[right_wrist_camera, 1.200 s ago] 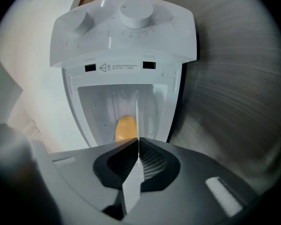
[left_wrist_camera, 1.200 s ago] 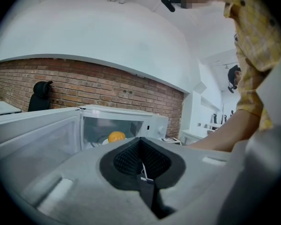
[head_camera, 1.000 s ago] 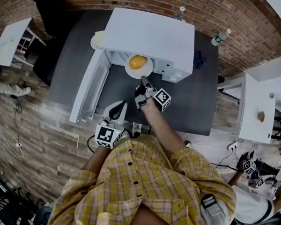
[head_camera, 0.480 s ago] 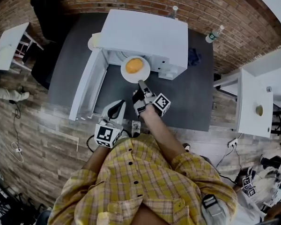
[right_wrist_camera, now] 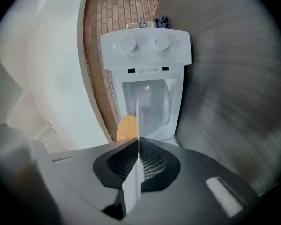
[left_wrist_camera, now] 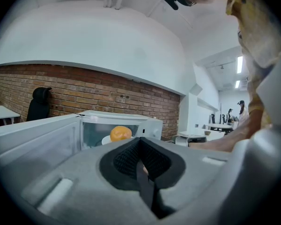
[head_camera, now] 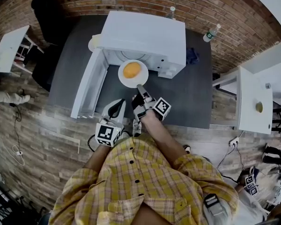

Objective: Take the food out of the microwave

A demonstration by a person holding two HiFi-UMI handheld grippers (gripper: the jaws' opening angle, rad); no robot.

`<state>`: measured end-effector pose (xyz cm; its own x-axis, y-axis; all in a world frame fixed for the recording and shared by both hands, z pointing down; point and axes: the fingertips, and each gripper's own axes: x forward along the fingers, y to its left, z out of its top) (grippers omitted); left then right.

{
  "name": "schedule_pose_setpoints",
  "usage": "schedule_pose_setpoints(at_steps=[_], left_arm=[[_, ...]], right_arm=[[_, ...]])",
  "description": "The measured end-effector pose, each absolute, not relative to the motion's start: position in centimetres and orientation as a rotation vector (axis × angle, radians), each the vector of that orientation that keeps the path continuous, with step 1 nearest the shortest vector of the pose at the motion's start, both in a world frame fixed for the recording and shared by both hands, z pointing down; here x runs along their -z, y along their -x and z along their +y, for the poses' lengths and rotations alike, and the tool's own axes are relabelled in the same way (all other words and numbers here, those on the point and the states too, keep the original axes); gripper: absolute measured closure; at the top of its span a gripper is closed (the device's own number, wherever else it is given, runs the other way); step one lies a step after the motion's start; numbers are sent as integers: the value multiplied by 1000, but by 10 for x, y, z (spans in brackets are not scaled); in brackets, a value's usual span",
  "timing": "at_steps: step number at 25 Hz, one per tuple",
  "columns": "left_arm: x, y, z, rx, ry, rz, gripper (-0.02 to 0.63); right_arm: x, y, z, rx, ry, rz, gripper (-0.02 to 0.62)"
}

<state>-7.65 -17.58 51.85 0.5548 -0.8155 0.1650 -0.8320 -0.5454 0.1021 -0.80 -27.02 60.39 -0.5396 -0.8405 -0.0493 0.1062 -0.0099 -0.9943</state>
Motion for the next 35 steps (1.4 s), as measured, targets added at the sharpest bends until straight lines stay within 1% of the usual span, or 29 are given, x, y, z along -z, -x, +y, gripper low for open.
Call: schedule_pose_setpoints(at_steps=[22, 35], left_arm=[[-513, 67, -166, -125, -2651, -1397, 607], [-512, 66, -166, -110, -2653, -1397, 607]], right_arm=[[-569, -5, -229, 1627, 729, 1591, 581], [-555, 4, -219, 1639, 693, 1632, 581]])
